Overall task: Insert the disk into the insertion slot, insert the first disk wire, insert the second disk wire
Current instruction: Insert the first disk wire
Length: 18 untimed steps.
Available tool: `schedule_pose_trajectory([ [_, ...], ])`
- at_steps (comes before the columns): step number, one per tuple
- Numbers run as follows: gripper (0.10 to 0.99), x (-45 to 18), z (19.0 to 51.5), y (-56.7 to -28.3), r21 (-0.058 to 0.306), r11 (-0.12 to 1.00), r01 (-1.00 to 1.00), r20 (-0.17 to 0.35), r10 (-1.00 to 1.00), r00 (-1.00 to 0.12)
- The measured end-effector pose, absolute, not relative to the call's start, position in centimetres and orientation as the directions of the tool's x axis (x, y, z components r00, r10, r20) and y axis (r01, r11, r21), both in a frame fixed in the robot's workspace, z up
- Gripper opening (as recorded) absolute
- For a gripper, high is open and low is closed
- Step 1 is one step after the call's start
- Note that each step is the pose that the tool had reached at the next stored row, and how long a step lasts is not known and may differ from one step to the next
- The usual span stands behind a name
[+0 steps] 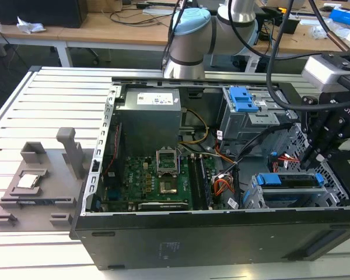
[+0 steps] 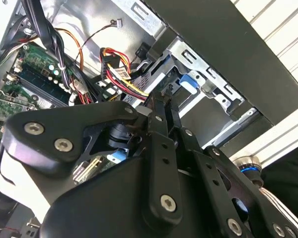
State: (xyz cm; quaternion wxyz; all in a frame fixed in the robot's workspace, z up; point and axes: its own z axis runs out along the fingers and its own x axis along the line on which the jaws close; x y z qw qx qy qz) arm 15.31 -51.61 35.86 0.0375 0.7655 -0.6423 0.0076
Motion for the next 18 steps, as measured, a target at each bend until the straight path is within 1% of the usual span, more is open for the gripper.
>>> schedule_pose_trajectory([
  [3, 0.169, 15.31, 35.86, -51.61, 0.048, -0.171, -0.984, 0.06, -0.983, 0.173],
  [5, 0.169, 15.3, 35.87, -51.62, 0.048, -0.151, -0.987, 0.06, -0.986, 0.154],
  [13, 0.169, 15.31, 35.83, -51.61, 0.048, 0.032, -0.998, 0.06, -0.998, -0.029],
  [18, 0.169, 15.31, 35.83, -51.62, 0.048, 0.032, -0.998, 0.06, -0.998, -0.029],
])
